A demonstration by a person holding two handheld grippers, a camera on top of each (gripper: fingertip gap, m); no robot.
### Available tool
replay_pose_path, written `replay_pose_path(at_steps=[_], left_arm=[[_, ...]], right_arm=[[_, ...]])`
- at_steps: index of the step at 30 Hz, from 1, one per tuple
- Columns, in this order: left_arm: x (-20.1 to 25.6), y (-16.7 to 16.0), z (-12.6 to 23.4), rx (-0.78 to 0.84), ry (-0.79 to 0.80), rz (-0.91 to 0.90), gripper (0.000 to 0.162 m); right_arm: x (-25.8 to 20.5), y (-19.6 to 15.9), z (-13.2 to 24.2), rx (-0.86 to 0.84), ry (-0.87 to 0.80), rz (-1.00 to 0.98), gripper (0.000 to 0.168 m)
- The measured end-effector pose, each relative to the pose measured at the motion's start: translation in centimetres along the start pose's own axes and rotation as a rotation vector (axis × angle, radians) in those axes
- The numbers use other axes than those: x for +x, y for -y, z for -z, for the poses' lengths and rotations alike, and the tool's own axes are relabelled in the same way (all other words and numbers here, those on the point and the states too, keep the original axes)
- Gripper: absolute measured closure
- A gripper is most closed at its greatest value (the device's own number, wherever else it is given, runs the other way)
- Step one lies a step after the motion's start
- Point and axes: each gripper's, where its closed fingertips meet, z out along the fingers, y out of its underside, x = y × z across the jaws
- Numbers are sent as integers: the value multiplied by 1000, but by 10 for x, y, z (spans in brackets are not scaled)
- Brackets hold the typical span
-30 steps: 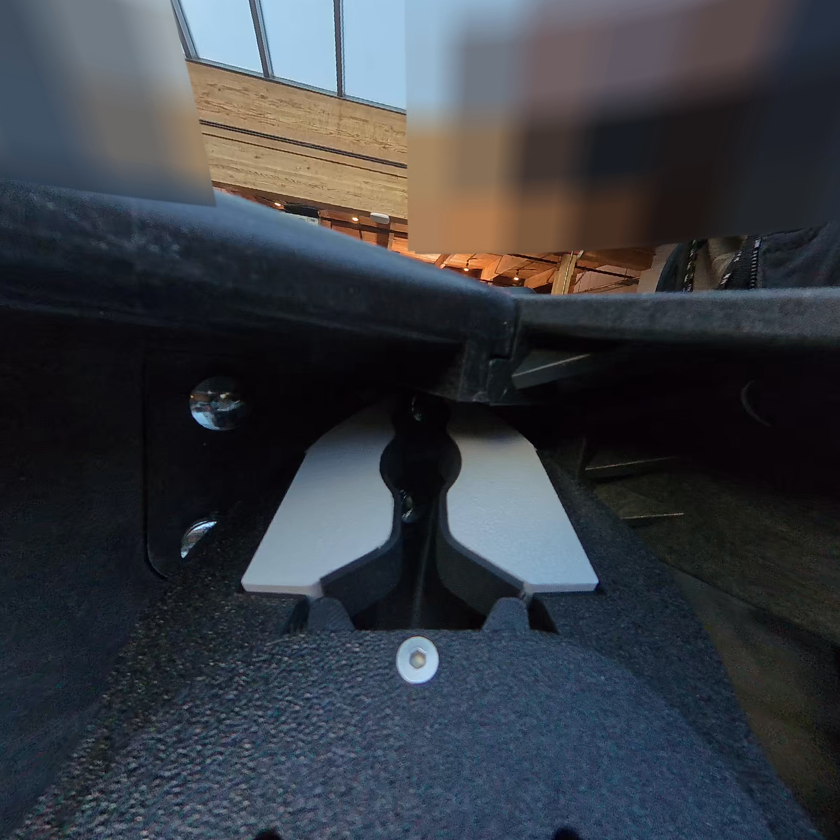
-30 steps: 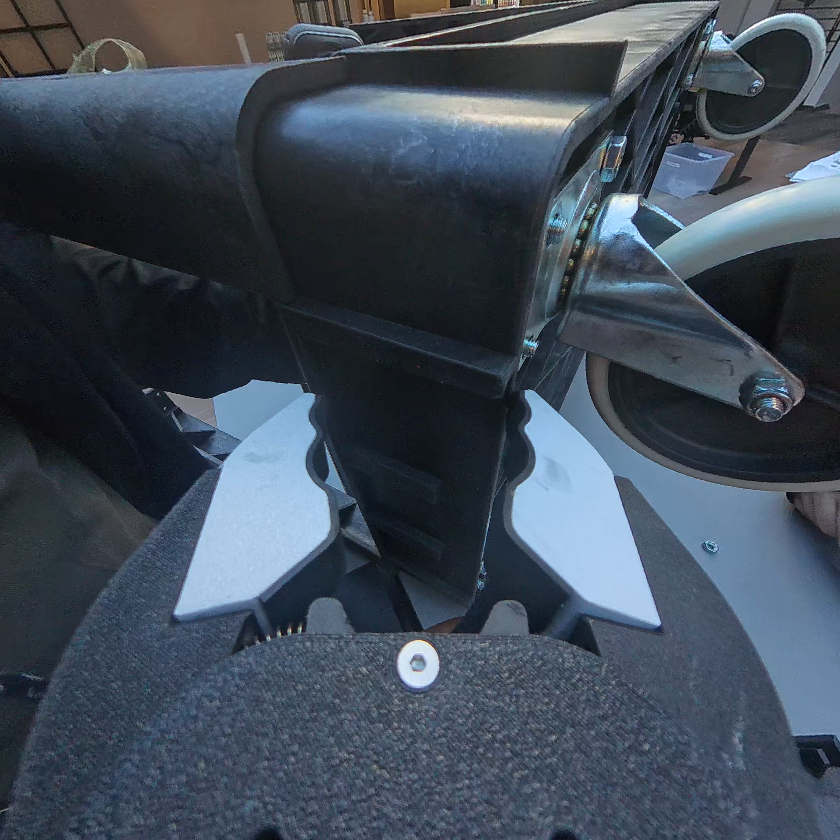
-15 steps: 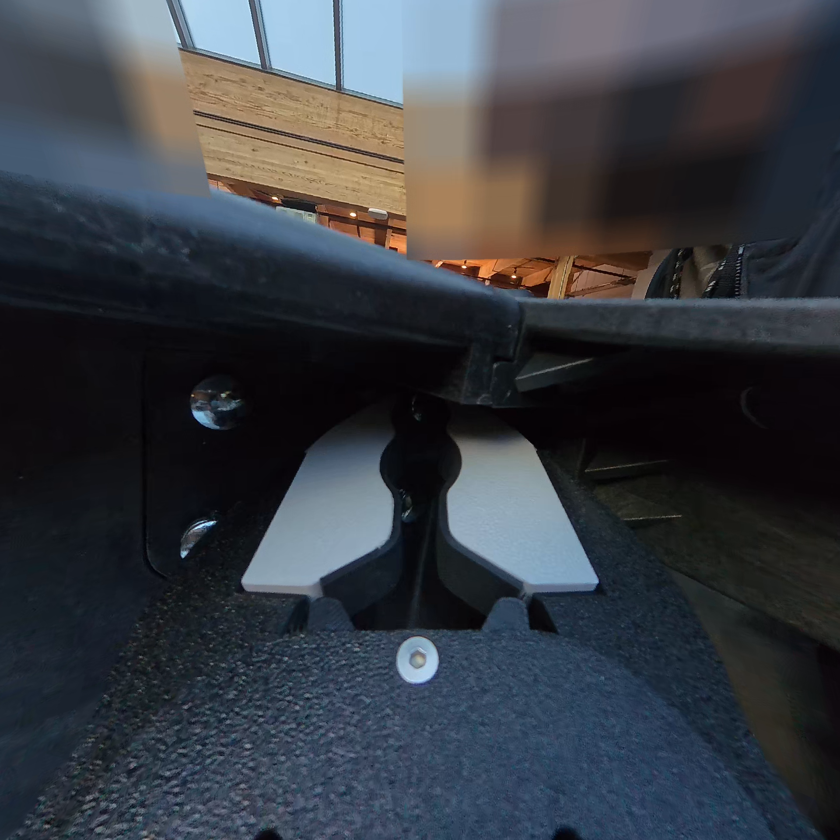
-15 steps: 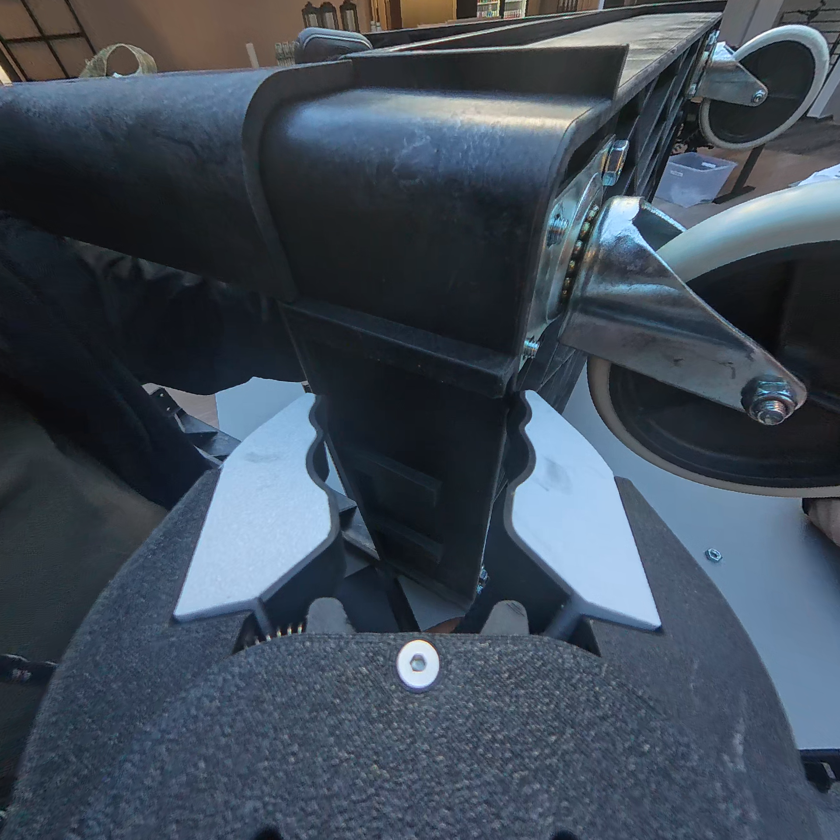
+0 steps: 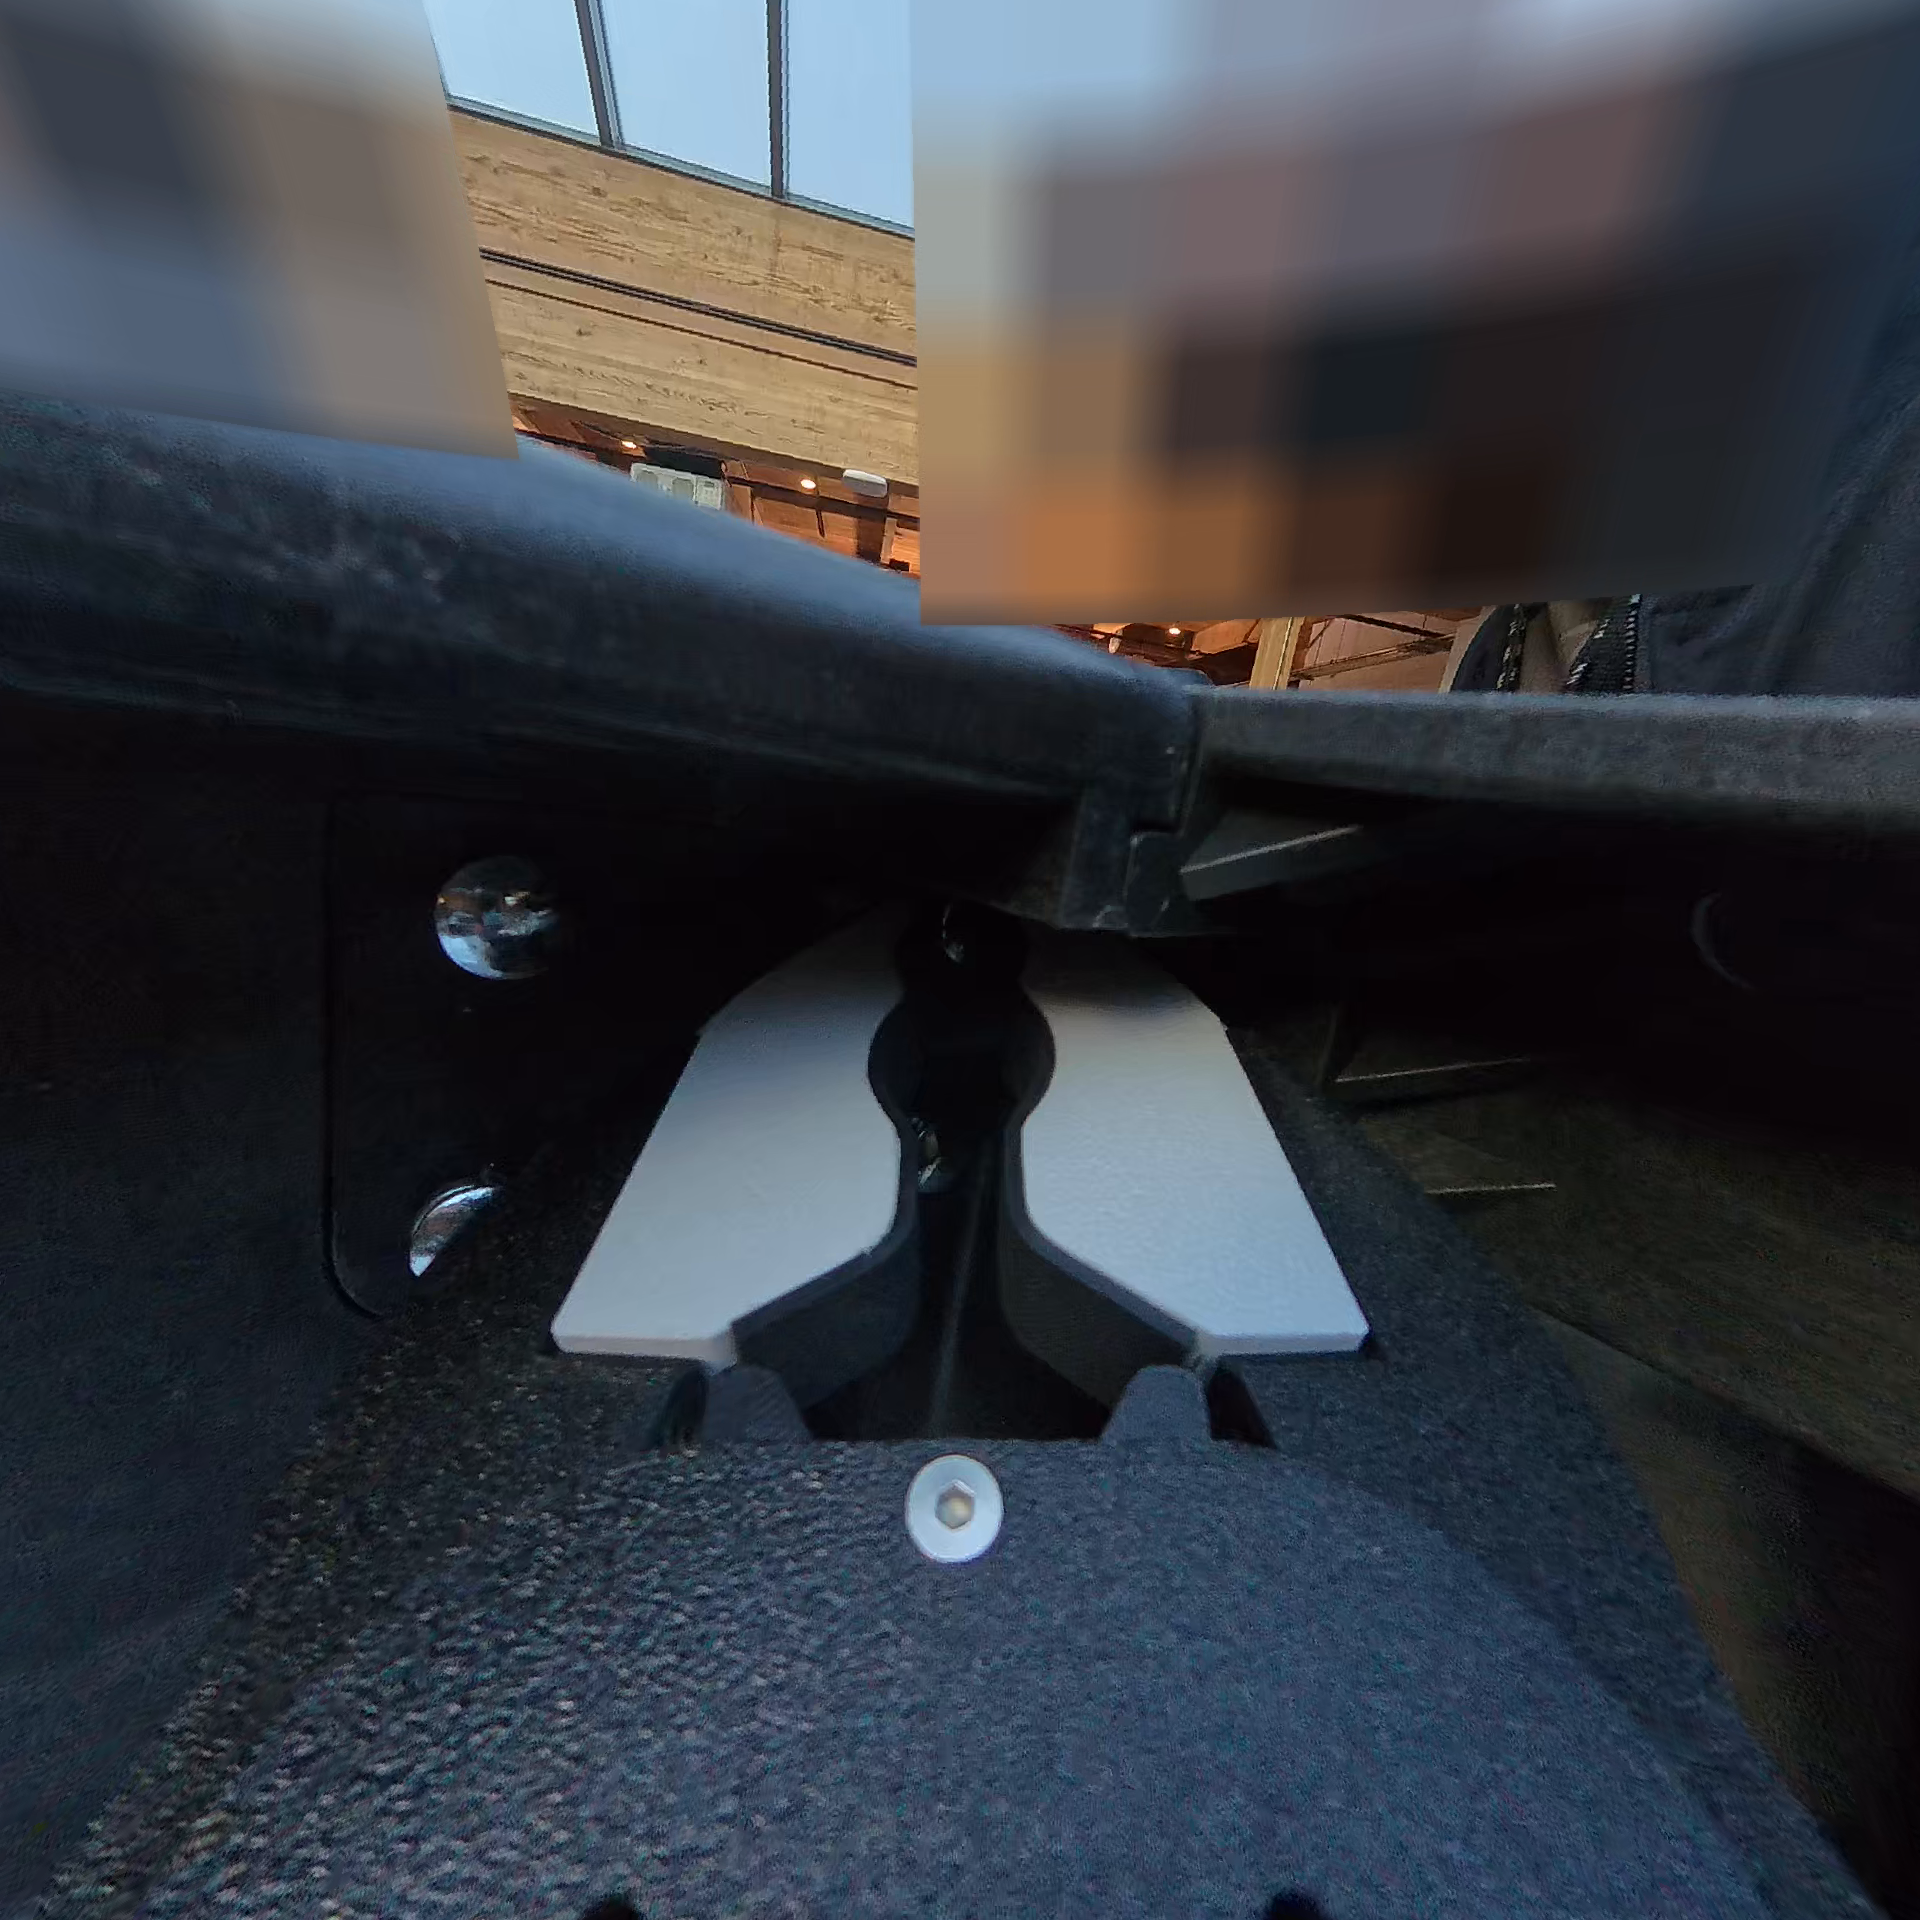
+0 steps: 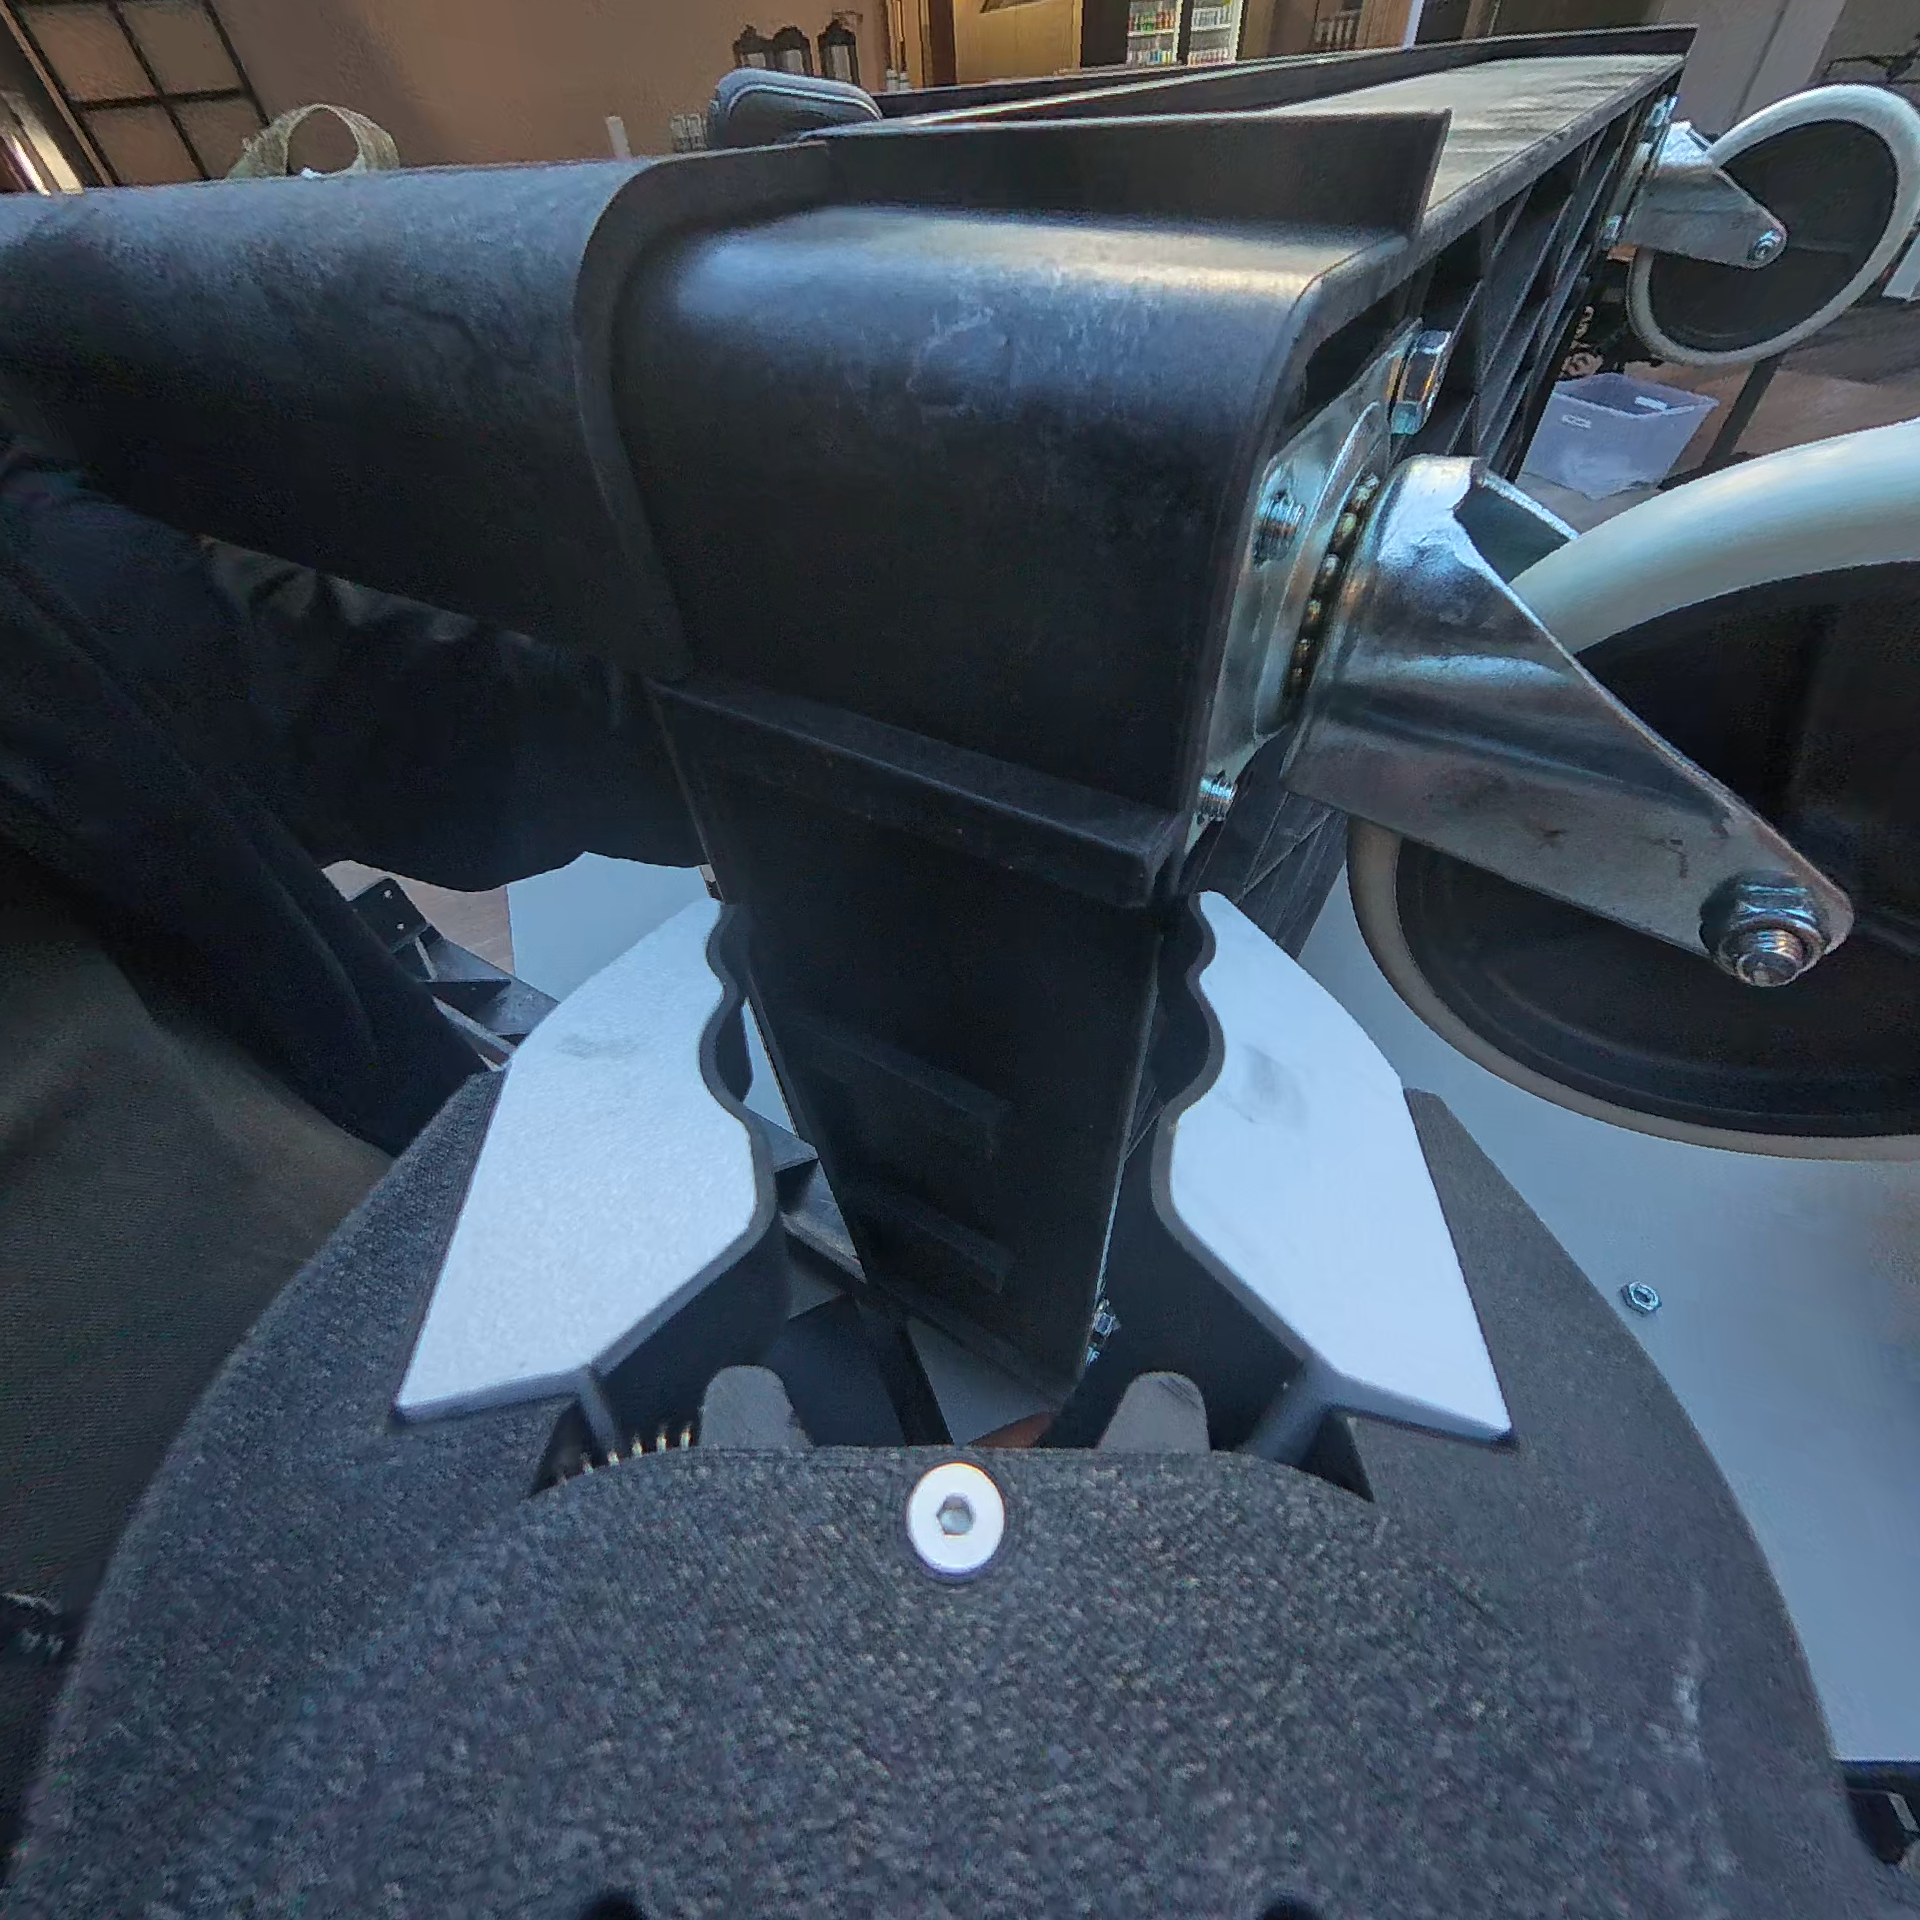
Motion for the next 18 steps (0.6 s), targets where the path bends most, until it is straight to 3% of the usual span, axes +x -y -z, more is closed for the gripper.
replay_pose_path(at_steps=[18], left_arm=[[0, 0, 0, 1, -1, -11, 151]], right_arm=[[1, -1, -2, -57, -54, 22, 89]])
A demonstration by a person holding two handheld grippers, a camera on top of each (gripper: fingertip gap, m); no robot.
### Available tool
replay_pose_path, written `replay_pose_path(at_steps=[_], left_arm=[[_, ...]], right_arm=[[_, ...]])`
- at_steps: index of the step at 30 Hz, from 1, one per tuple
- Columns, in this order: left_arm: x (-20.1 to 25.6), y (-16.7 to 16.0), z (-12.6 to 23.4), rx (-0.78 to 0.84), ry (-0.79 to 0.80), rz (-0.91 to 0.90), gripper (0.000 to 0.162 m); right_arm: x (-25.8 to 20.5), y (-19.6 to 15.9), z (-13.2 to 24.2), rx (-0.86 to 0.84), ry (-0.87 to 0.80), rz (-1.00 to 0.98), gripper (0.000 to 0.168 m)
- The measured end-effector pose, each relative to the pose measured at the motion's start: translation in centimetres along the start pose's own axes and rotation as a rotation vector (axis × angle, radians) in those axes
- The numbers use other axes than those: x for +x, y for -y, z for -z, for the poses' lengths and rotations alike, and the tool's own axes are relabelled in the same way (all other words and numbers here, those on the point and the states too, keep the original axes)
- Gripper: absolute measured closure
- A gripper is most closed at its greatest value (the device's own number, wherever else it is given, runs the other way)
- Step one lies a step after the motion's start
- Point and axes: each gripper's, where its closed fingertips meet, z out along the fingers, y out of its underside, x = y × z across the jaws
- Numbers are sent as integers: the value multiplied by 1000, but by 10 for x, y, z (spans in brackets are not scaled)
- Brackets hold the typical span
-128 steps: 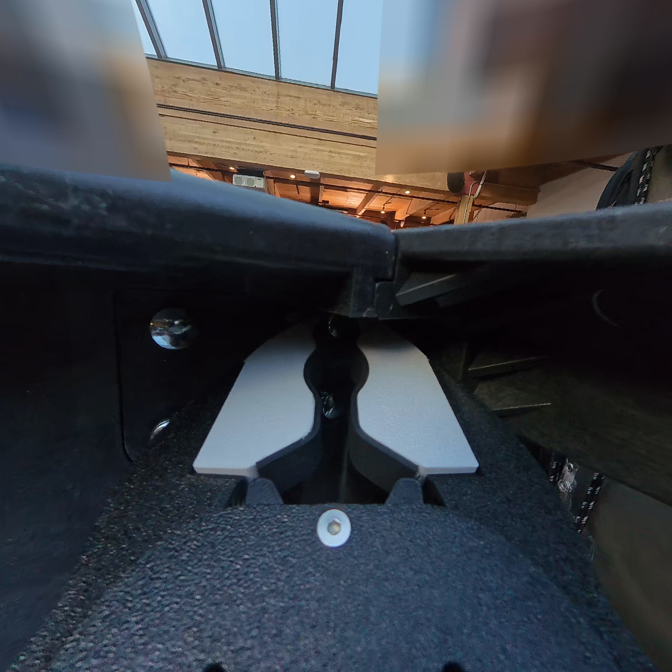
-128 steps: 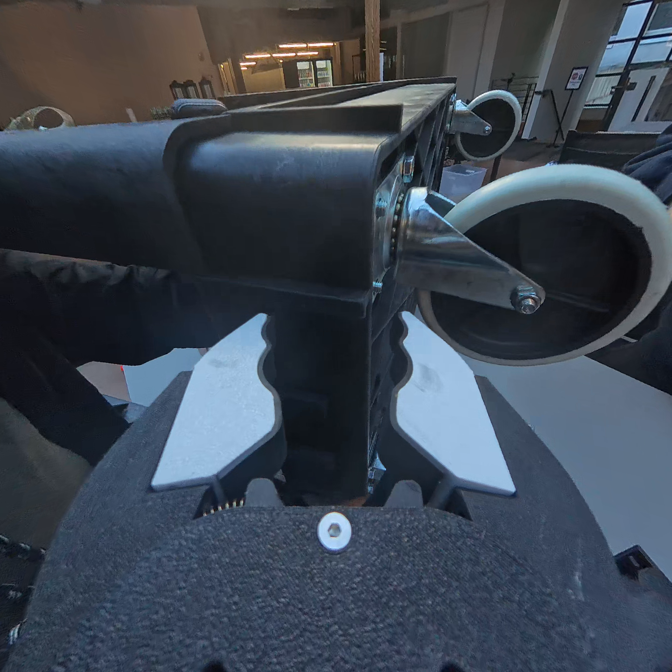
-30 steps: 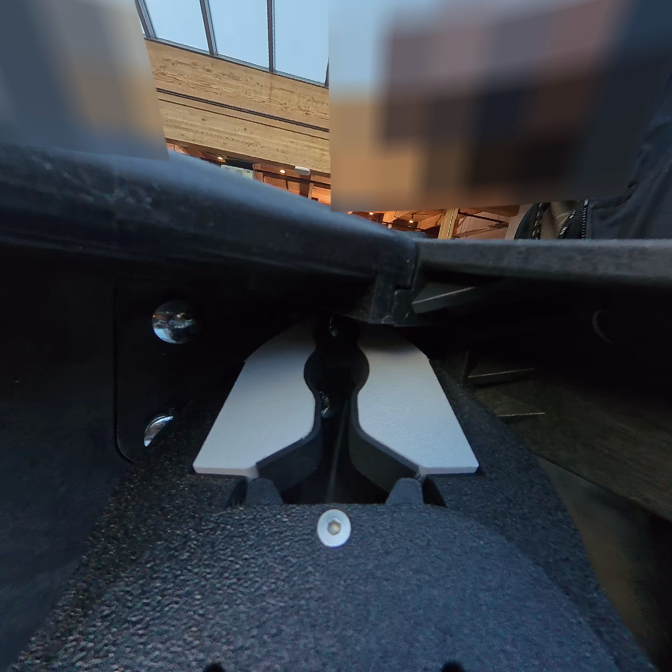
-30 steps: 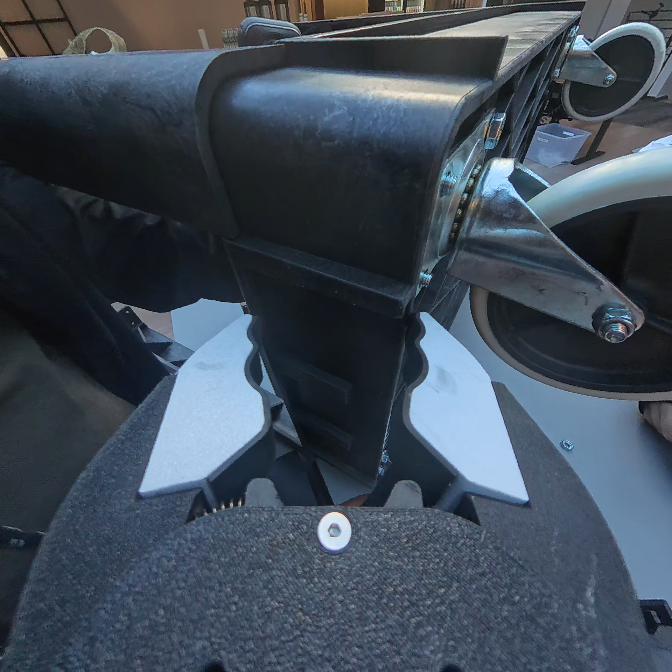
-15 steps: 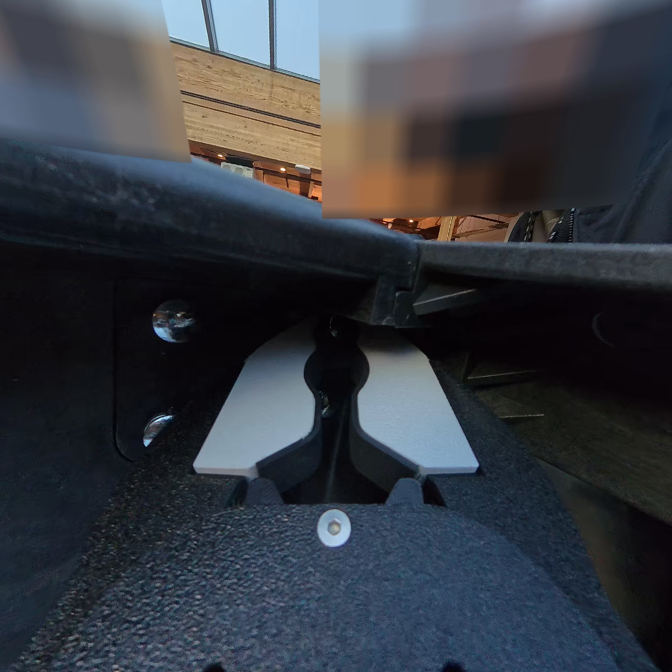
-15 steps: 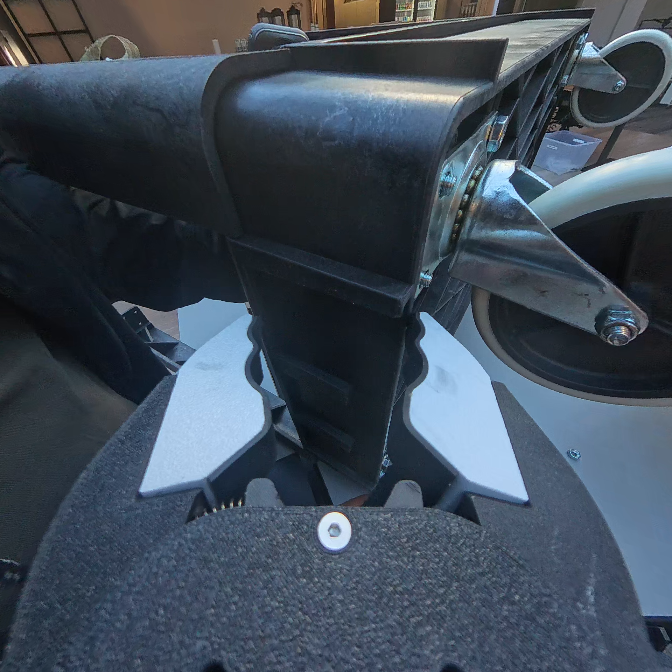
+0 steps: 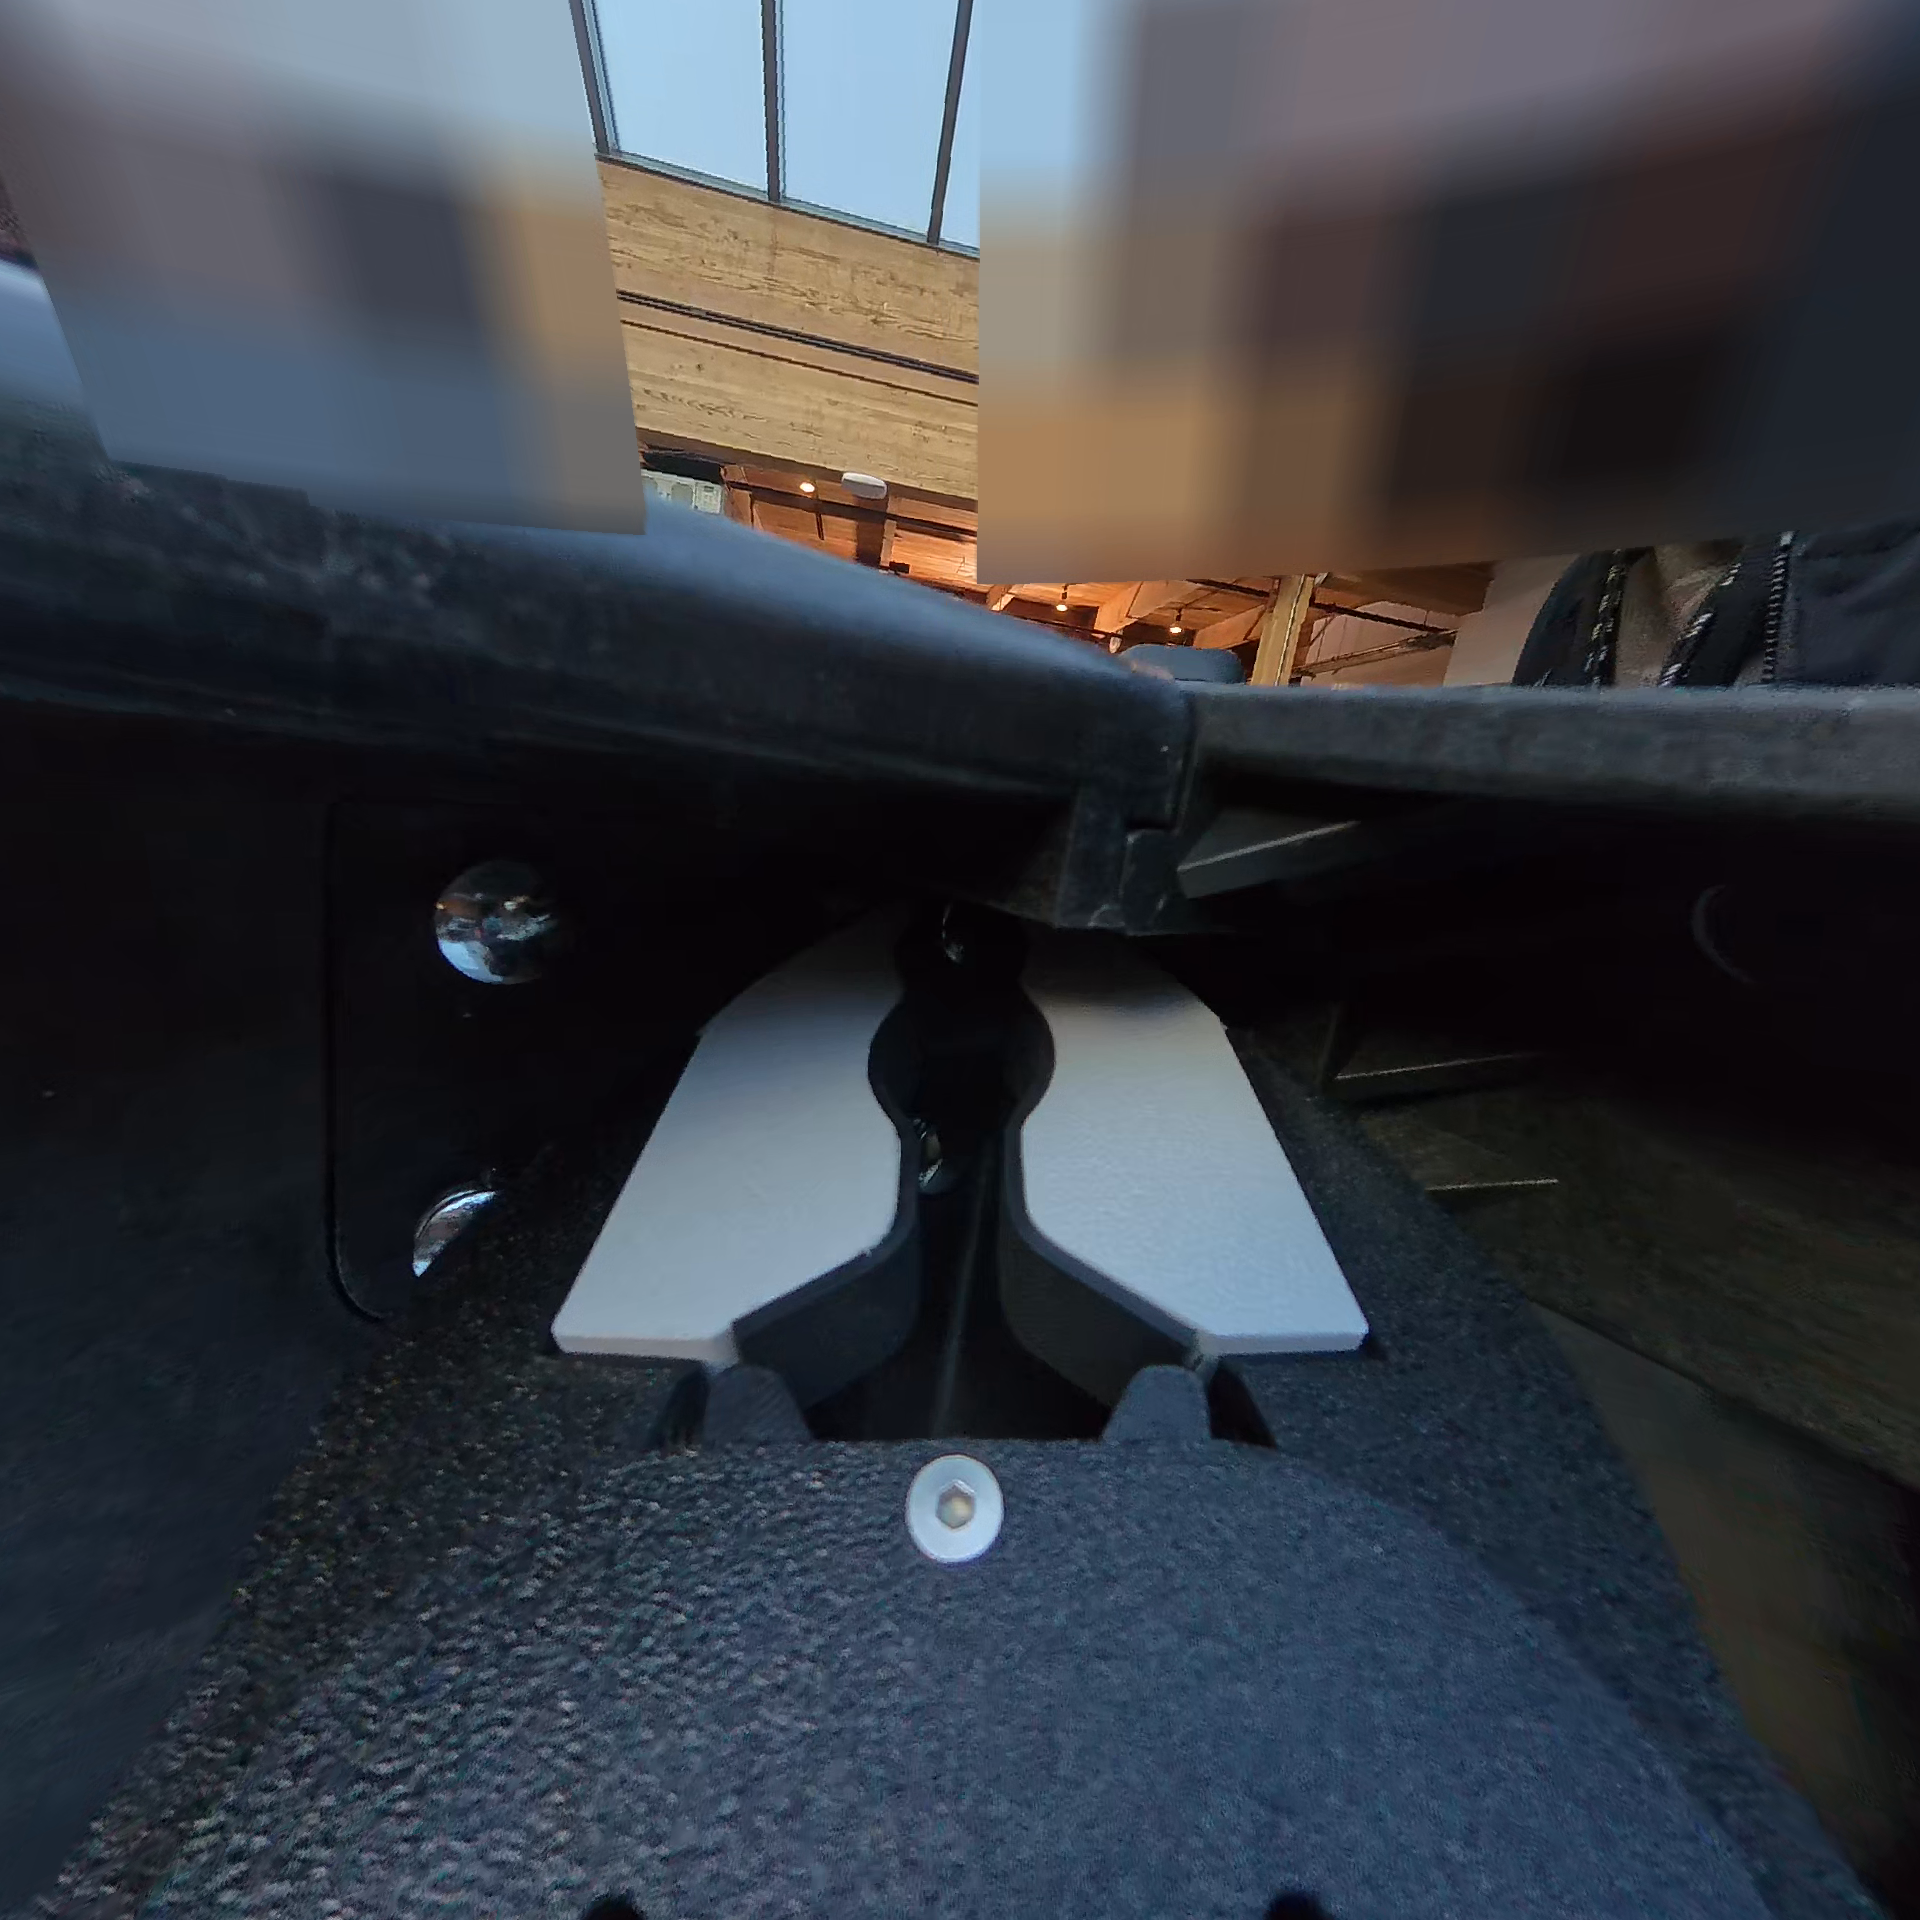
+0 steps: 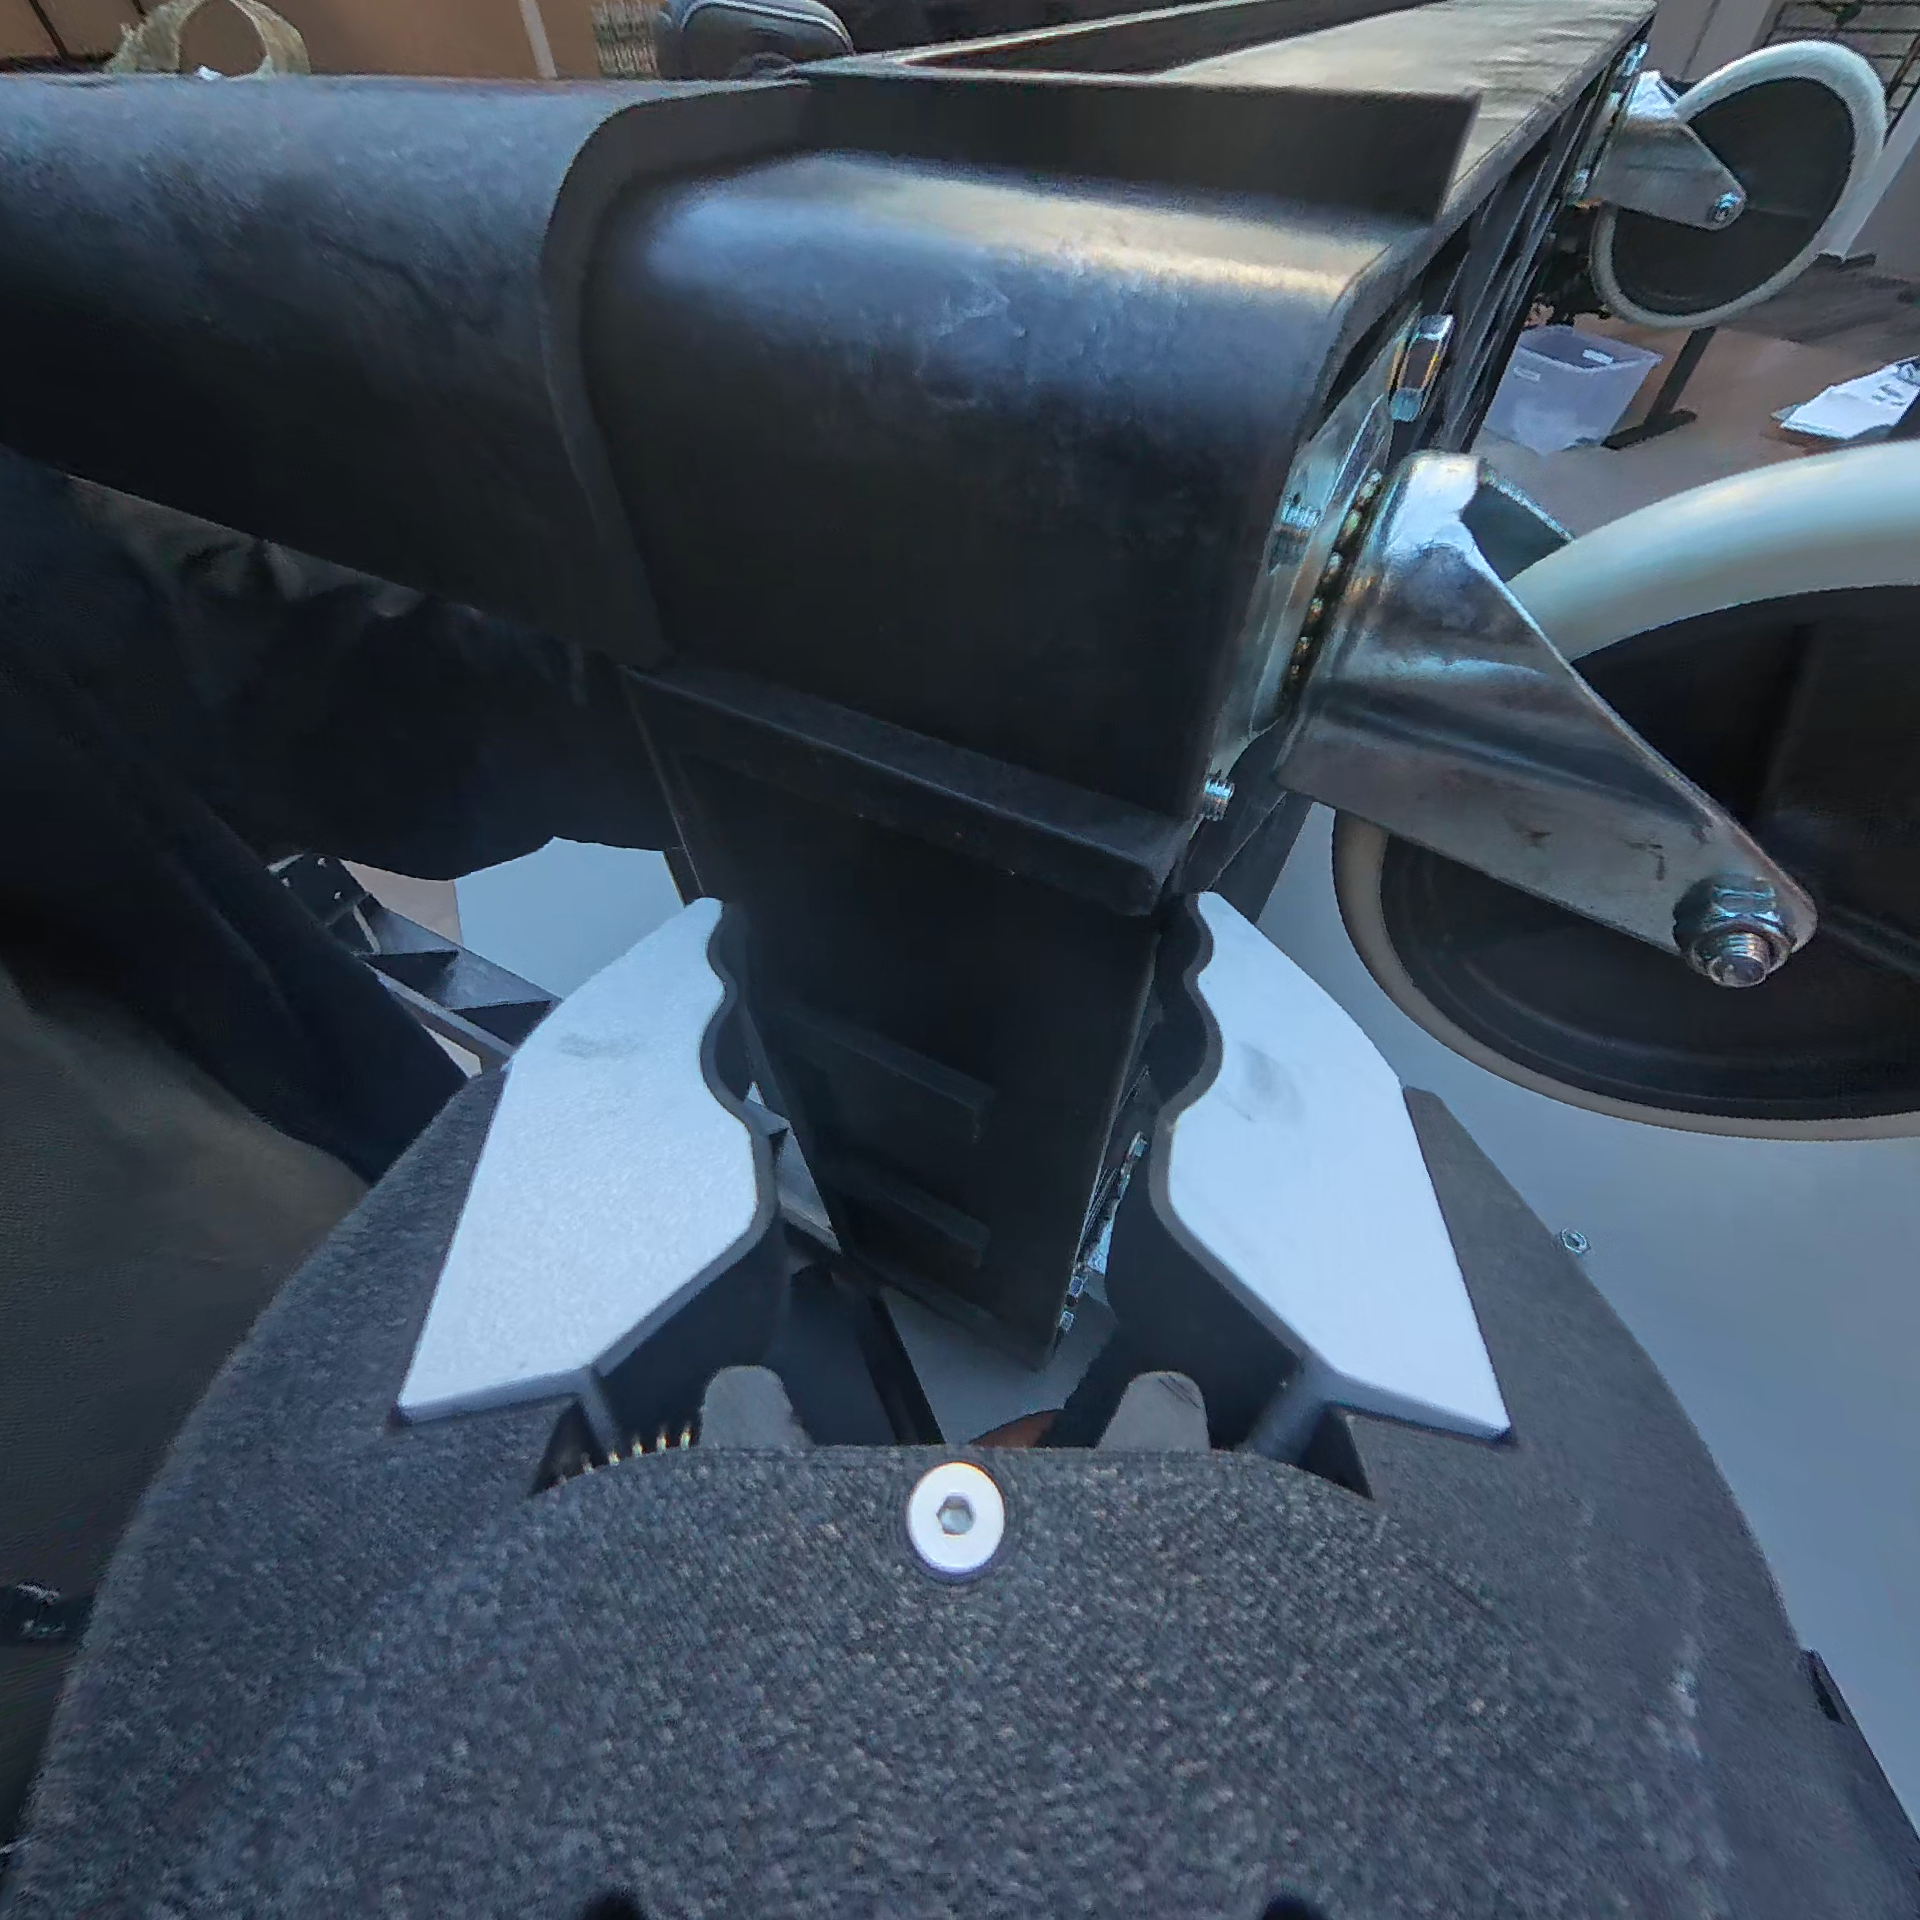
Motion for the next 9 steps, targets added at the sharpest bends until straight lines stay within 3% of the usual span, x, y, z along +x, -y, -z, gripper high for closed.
replay_pose_path(at_steps=[9], left_arm=[[1, 0, 0, -2, -1, 1, 152]], right_arm=[[-1, 0, -1, 2, -41, -10, 87]])
